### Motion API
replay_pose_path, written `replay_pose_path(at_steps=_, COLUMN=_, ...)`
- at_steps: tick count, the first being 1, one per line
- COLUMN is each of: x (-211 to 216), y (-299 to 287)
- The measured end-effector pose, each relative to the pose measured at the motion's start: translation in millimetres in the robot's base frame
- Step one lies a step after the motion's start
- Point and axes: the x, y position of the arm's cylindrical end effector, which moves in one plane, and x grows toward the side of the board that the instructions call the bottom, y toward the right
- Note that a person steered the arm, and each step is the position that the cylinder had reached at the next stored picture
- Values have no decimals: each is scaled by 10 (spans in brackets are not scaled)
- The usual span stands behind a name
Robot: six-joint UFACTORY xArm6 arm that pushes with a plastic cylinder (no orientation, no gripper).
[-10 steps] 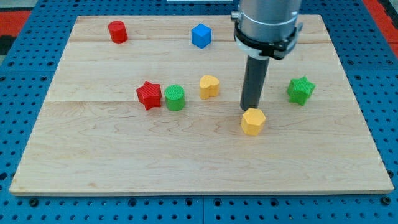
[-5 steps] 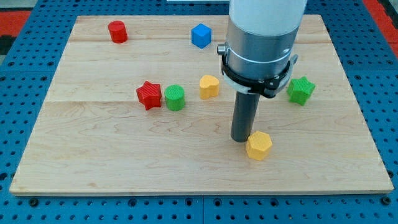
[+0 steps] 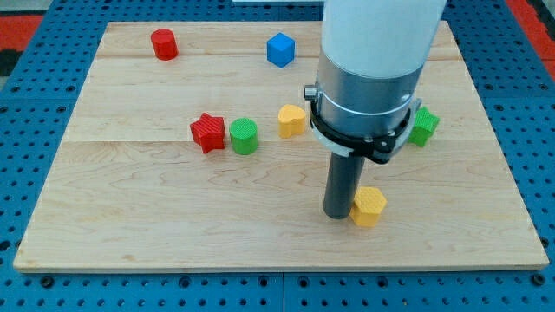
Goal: Slide the yellow hexagon towards bottom right
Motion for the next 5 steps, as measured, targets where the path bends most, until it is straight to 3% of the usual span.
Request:
replay_pose_path(at_steps=3, x=13, y=304)
replay_pose_path(at_steps=5, x=-49, y=956)
